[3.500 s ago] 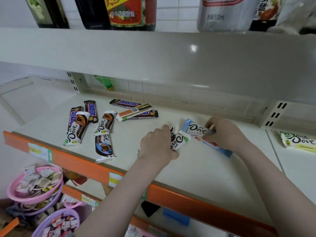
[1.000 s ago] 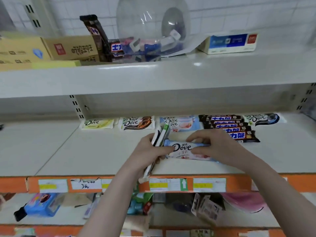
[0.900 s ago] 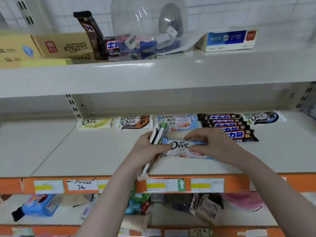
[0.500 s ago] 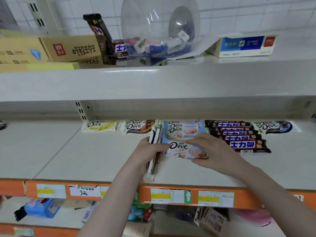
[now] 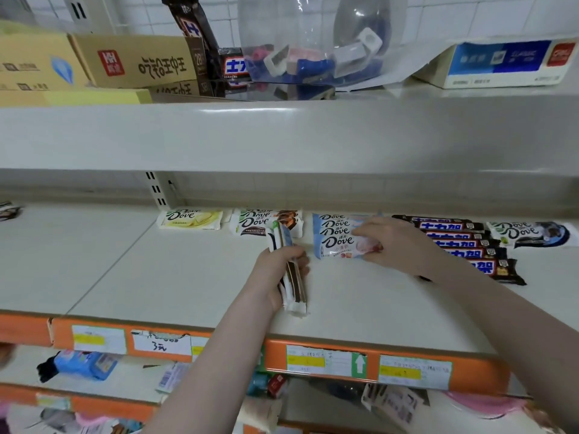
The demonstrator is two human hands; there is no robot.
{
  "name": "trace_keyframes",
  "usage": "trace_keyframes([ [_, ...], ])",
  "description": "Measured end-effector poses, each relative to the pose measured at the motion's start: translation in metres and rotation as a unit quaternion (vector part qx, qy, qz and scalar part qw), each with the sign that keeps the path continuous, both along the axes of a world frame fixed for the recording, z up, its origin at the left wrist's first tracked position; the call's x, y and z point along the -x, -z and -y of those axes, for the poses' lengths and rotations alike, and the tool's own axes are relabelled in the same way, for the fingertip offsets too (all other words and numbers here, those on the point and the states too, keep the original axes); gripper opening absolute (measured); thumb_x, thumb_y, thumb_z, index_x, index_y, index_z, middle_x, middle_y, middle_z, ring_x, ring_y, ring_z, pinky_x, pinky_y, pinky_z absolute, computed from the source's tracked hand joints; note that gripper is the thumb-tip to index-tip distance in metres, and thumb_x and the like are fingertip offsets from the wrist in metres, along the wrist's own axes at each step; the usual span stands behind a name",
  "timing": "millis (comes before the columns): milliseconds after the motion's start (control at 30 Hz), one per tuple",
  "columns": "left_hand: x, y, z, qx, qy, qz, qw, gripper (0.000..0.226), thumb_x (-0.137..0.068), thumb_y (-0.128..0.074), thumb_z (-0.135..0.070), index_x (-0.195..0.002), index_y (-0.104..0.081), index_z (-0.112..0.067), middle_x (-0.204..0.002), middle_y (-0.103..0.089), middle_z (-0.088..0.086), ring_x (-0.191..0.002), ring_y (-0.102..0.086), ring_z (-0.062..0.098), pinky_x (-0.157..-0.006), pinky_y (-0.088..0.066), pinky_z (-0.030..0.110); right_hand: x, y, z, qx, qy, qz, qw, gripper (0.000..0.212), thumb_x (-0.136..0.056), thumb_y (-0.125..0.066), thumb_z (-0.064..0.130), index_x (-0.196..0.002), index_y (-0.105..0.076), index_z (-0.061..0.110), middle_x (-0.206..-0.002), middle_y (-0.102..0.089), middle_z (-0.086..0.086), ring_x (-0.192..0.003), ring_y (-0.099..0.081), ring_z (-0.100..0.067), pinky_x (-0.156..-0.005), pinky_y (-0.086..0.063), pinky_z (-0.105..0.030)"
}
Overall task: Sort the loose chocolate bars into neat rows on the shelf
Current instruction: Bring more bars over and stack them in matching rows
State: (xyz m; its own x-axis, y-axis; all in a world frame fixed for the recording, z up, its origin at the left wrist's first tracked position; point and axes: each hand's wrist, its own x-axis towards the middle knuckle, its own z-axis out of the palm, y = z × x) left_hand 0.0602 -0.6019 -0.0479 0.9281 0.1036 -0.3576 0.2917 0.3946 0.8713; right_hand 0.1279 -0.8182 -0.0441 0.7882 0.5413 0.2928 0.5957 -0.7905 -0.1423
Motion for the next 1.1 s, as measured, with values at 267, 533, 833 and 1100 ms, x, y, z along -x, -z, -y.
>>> trace_keyframes([
  [267,-0.013,-0.004,0.012,-0.043,0.041,0.028,0.998,0.001,-0.084,-0.062,-0.010,-0.083,-0.062,-0.009,-0.053,-0.064,-0.002,-0.045,-0.061,0.009,-0.045,-0.045,0.017,-0.012,0.011,-0.001,-0.019,0.012,-0.025,0.999,0.040,-0.076,-0.070,0.017,-0.115,-0.063,0.015,-0.125,-0.060,-0.003,-0.118,-0.051,-0.020,-0.099,-0.034,-0.029],
  [533,-0.023,-0.010,0.015,-0.024,0.074,0.036,0.996,0.012,-0.088,-0.057,-0.008,-0.099,-0.062,-0.006,-0.059,-0.069,-0.002,-0.047,-0.064,0.007,-0.043,-0.046,0.015,-0.010,0.014,-0.002,-0.027,0.032,-0.040,0.998,0.035,-0.081,-0.064,0.018,-0.115,-0.063,0.018,-0.124,-0.060,0.000,-0.119,-0.050,-0.018,-0.095,-0.035,-0.027],
  [833,-0.023,-0.005,0.011,-0.006,0.077,0.029,0.997,0.017,-0.087,-0.059,-0.012,-0.102,-0.062,-0.005,-0.064,-0.069,0.000,-0.053,-0.065,0.012,-0.047,-0.049,0.019,-0.003,0.017,-0.005,-0.062,0.042,-0.031,0.997,0.030,-0.083,-0.063,0.013,-0.113,-0.064,0.013,-0.120,-0.062,-0.003,-0.115,-0.052,-0.022,-0.097,-0.039,-0.033],
  [1100,-0.012,0.000,-0.003,0.095,0.006,-0.011,0.995,0.030,-0.085,-0.062,-0.040,-0.082,-0.059,-0.011,-0.061,-0.056,0.002,-0.047,-0.055,0.013,-0.049,-0.050,0.021,0.023,0.011,-0.019,-0.134,0.088,-0.014,0.987,0.033,-0.084,-0.063,0.018,-0.116,-0.062,0.012,-0.119,-0.062,-0.005,-0.116,-0.051,-0.025,-0.102,-0.035,-0.034],
])
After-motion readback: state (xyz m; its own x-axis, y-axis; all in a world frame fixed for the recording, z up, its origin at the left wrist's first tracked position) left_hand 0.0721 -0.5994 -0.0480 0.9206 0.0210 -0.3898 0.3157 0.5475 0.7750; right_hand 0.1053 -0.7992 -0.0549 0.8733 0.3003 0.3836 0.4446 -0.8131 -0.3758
